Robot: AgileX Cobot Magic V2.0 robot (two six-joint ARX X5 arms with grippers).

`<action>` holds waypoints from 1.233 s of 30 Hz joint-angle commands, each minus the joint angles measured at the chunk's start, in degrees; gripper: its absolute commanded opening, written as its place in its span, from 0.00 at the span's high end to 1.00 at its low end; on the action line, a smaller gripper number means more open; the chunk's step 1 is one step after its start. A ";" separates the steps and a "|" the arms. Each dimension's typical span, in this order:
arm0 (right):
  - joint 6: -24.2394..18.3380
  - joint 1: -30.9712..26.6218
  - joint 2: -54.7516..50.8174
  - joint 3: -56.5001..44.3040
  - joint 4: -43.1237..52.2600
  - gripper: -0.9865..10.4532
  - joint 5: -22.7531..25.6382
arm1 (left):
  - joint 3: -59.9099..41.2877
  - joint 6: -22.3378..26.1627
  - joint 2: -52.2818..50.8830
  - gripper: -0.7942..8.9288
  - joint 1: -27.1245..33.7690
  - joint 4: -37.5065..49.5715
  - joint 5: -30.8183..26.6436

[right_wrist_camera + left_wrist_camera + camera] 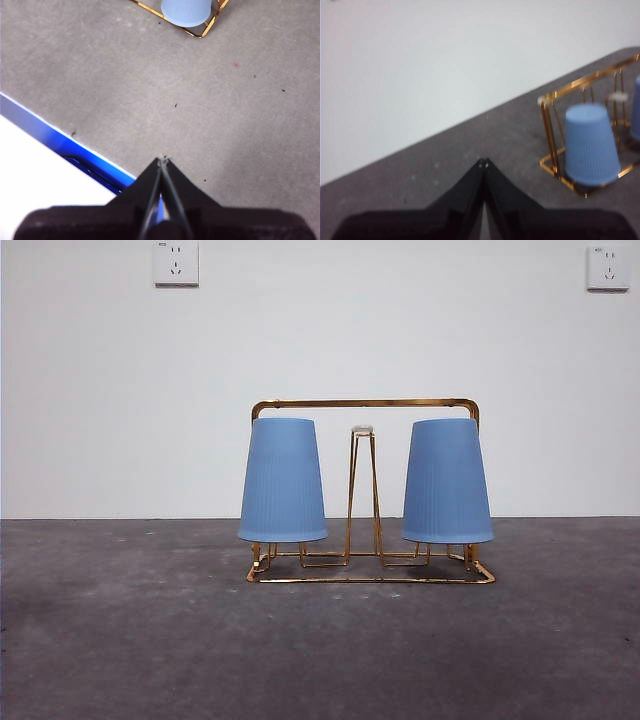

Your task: Pick up cup 1,put cup 1 in the cup rack,pick up cup 2,put cup 2 in the cup rack

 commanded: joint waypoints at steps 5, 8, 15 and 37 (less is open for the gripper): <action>0.35 0.00 -0.02 -0.44 -0.92 0.91 0.04 | -12.17 -2.89 -7.58 0.92 1.46 3.32 -0.07; 0.35 0.00 -0.02 -0.44 -0.92 0.91 0.04 | -15.54 -3.50 -10.25 0.92 2.05 3.30 -0.17; 0.35 0.00 -0.02 -0.44 -0.92 0.91 0.04 | -20.22 -7.74 -16.09 0.92 4.46 0.70 -0.24; 0.35 0.00 -0.02 -0.44 -0.92 0.91 0.04 | -20.20 -14.53 -14.95 0.92 7.08 -2.14 0.07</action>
